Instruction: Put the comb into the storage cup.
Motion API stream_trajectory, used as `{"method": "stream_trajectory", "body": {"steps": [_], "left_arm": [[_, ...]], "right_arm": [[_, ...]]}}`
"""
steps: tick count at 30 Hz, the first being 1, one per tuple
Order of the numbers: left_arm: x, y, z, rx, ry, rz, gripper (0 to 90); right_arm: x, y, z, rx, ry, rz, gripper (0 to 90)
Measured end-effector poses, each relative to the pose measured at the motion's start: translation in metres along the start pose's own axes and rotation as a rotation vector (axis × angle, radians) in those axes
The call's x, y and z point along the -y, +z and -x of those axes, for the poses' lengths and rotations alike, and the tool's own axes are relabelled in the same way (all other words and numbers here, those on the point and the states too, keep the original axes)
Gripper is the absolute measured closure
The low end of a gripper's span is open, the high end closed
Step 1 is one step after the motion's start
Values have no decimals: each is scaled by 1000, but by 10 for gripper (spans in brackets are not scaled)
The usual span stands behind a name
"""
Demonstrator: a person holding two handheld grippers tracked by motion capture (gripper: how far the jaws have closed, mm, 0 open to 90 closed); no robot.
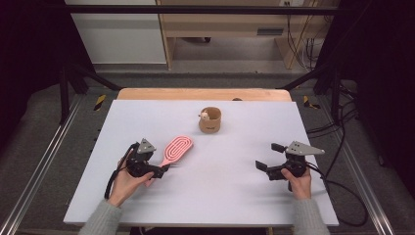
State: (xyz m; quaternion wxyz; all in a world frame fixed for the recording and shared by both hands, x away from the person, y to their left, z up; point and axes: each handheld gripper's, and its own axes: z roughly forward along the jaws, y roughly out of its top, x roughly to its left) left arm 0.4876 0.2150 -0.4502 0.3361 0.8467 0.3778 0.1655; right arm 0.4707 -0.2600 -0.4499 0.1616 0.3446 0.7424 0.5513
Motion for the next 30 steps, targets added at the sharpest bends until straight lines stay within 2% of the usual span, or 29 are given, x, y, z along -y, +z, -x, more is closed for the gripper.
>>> {"method": "stream_trajectory", "body": {"steps": [4, 17, 20, 23, 25, 30], "left_arm": [[0, 2, 2, 12, -1, -20, 202], [1, 6, 7, -6, 4, -76, 401], [0, 6, 8, 4, -1, -79, 457], [0, 6, 9, -14, -4, -85, 484], [0, 5, 10, -9, -5, -94, 528], [-1, 7, 11, -8, -4, -102, 570]], "right_arm": [[0, 0, 0, 0, 0, 0, 4], [0, 0, 0, -1, 0, 0, 4], [0, 0, 0, -1, 0, 1, 4], [0, 0, 0, -1, 1, 0, 4], [0, 0, 0, 0, 0, 0, 4], [0, 0, 0, 0, 2, -1, 4]]}}
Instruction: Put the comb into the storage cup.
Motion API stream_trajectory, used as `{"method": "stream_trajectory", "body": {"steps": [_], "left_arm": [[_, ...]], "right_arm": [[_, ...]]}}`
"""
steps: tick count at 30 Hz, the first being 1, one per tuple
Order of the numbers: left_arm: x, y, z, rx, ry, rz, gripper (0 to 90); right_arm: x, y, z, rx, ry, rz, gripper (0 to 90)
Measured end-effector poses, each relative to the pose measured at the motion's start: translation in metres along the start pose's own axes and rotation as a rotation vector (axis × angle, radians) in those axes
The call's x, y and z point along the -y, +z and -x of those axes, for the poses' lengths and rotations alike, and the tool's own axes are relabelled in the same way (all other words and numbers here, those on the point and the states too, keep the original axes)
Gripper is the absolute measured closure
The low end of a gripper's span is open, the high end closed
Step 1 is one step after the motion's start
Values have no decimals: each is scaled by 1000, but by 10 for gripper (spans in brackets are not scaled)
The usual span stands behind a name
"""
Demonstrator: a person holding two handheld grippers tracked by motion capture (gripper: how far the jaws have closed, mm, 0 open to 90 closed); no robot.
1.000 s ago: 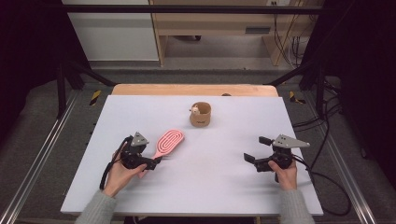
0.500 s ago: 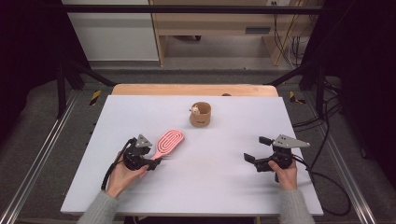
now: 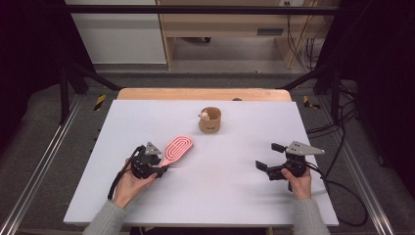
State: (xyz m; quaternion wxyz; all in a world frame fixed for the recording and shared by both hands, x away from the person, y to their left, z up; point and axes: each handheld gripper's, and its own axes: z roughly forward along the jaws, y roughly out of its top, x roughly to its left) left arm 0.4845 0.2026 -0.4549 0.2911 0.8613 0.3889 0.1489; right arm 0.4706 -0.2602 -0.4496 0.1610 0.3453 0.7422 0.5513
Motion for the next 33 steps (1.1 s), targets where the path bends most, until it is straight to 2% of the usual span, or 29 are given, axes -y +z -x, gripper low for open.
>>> {"method": "stream_trajectory", "body": {"steps": [9, 24, 33], "left_arm": [[-2, 6, 4, -15, 15, -33, 642], [-5, 10, 4, -36, 16, -61, 688], [-5, 7, 1, -28, 6, -45, 694]], "right_arm": [[0, 0, 0, -1, 1, 0, 4], [0, 1, 0, -2, 0, -2, 4], [0, 1, 0, -2, 0, -3, 4]]}}
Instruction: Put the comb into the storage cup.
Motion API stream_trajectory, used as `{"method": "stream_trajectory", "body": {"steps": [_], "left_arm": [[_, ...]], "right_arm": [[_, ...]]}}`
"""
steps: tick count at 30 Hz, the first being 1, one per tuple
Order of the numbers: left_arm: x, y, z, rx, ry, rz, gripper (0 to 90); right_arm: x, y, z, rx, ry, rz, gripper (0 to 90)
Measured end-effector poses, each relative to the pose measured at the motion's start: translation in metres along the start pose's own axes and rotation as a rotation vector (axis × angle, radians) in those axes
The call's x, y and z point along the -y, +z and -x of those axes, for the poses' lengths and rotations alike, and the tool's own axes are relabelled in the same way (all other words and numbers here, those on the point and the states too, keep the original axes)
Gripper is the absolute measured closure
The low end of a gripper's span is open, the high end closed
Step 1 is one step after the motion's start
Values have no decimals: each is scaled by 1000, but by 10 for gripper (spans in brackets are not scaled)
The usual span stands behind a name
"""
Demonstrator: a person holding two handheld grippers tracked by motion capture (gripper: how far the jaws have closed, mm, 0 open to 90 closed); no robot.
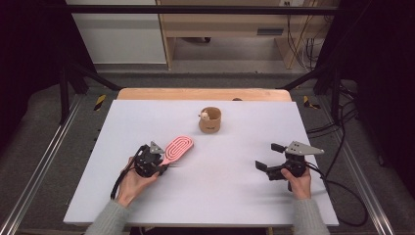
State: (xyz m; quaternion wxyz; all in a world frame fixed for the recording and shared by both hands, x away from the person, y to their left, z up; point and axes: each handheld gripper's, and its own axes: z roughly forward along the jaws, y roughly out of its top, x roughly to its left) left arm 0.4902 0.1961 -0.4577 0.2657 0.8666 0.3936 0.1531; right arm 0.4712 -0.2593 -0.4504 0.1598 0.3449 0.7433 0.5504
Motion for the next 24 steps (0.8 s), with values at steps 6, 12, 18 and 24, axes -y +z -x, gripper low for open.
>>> {"method": "stream_trajectory", "body": {"steps": [6, 12, 18, 24], "left_arm": [[0, -4, 2, -8, 6, 25, 695], [-1, -12, 2, -18, 5, 63, 695], [-1, -19, 3, -22, 4, 93, 695], [-1, -27, 1, -29, -1, 126, 695]], "right_arm": [[0, 0, 0, -1, 1, 1, 4], [0, 0, 0, 0, 2, 1, 4], [0, 1, 0, -1, 2, -1, 4], [0, 1, 0, -2, 3, -1, 4]]}}
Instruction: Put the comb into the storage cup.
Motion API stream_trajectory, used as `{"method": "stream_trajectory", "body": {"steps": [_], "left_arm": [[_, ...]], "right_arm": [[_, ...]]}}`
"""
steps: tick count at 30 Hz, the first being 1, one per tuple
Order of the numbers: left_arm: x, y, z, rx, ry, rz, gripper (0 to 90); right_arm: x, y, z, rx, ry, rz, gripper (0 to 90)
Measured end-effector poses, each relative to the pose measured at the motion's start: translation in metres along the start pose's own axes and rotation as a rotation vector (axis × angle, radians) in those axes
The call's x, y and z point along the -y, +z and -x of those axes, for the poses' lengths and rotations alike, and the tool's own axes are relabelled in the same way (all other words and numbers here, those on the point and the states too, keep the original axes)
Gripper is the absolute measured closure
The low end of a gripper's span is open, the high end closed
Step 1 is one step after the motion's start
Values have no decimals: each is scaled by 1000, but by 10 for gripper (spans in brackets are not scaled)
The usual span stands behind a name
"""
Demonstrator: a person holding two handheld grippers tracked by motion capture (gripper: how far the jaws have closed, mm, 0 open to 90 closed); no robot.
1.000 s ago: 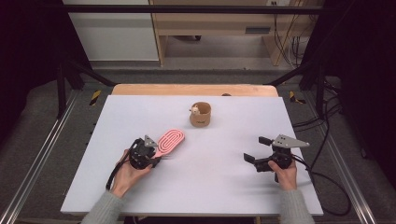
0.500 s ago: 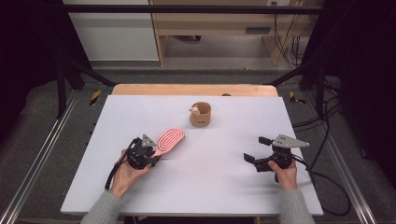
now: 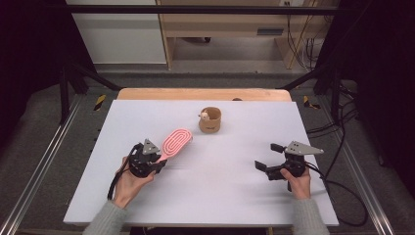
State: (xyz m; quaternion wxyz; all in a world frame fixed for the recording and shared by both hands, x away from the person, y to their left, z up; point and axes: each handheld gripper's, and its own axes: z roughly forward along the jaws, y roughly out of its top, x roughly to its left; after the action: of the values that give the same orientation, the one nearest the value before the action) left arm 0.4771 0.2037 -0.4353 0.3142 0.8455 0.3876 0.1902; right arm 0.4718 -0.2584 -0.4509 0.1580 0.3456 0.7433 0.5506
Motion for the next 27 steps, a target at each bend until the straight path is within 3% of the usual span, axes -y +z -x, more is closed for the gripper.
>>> {"method": "stream_trajectory", "body": {"steps": [16, 27], "left_arm": [[-4, -20, -2, -12, -18, 87, 695], [-6, -25, 4, -23, -12, 127, 695]], "right_arm": [[-2, 2, -3, 5, 12, 5, 4], [-7, 6, -9, 6, 22, 22, 4]]}}
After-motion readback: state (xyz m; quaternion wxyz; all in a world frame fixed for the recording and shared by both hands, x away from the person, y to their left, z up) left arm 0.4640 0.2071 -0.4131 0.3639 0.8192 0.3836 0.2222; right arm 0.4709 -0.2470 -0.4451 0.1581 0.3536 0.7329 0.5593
